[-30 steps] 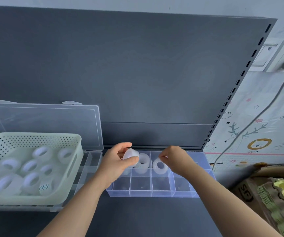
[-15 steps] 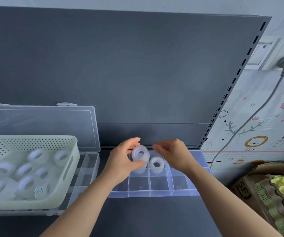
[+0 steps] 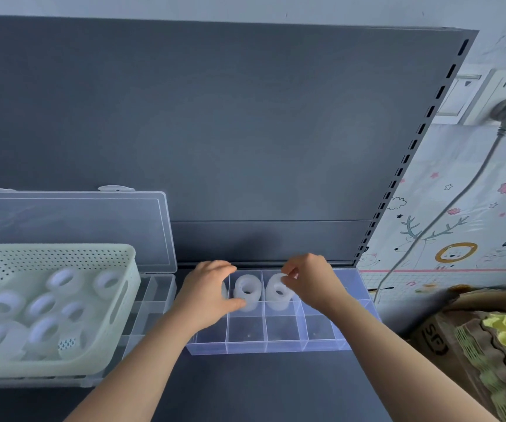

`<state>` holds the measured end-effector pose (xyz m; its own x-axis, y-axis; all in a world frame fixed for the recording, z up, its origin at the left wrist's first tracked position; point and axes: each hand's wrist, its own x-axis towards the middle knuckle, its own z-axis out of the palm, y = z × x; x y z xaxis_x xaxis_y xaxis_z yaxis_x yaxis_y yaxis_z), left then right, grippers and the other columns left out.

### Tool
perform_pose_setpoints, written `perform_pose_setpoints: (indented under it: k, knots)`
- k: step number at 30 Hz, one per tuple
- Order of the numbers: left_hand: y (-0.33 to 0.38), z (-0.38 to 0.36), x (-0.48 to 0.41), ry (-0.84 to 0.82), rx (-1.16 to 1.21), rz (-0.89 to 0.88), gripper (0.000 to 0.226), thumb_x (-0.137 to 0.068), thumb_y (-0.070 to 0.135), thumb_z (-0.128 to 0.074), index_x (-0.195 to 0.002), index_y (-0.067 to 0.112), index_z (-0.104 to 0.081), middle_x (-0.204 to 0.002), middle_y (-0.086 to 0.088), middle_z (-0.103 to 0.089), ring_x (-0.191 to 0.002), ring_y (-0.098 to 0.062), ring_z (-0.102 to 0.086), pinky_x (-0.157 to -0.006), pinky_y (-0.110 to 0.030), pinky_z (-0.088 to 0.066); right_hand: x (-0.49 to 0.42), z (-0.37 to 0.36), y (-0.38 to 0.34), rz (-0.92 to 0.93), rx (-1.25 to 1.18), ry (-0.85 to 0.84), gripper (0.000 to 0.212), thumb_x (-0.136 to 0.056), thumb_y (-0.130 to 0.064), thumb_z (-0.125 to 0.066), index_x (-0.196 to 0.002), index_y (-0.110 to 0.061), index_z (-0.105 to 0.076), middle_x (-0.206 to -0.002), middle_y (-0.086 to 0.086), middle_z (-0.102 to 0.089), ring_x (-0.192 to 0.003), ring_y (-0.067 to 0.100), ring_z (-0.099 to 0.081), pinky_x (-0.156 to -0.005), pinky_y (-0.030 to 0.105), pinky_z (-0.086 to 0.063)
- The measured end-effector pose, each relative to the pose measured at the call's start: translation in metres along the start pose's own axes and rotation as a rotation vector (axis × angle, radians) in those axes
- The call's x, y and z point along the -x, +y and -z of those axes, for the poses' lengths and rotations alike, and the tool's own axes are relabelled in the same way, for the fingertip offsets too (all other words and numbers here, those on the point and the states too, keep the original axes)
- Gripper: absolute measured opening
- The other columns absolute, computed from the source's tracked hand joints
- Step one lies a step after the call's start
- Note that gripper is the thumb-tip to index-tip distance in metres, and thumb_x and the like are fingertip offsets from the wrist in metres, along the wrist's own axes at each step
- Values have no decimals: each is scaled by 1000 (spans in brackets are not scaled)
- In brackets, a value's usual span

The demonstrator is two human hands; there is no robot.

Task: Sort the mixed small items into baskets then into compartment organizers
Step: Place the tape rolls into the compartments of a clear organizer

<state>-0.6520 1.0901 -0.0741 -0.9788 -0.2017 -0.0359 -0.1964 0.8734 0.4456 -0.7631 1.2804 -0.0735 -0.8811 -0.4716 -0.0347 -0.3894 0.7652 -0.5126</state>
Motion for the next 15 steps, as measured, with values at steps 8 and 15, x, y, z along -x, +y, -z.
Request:
perform_pose_setpoints:
  k: [8, 15]
  knots:
    - [0, 4, 6, 12, -56, -30, 67, -84, 49, -64, -141, 21, -43, -145, 11, -40, -133, -12, -35, -108, -25, -28, 5, -5, -13, 126, 286, 33, 20, -87, -20, -53, -99, -11, -66, -100, 4, -65, -91, 27, -60, -73, 34, -52]
    - [-22, 64, 51, 230, 61, -7, 50, -89, 42, -61, -135, 25, -51, -138, 13, -48, -127, -7, -43, -105, -22, -32, 18, 4, -73, 304, 57, 35, 29, -92, -27, -58, -118, -17, -64, -117, -1, -66, -105, 21, -62, -86, 30, -49]
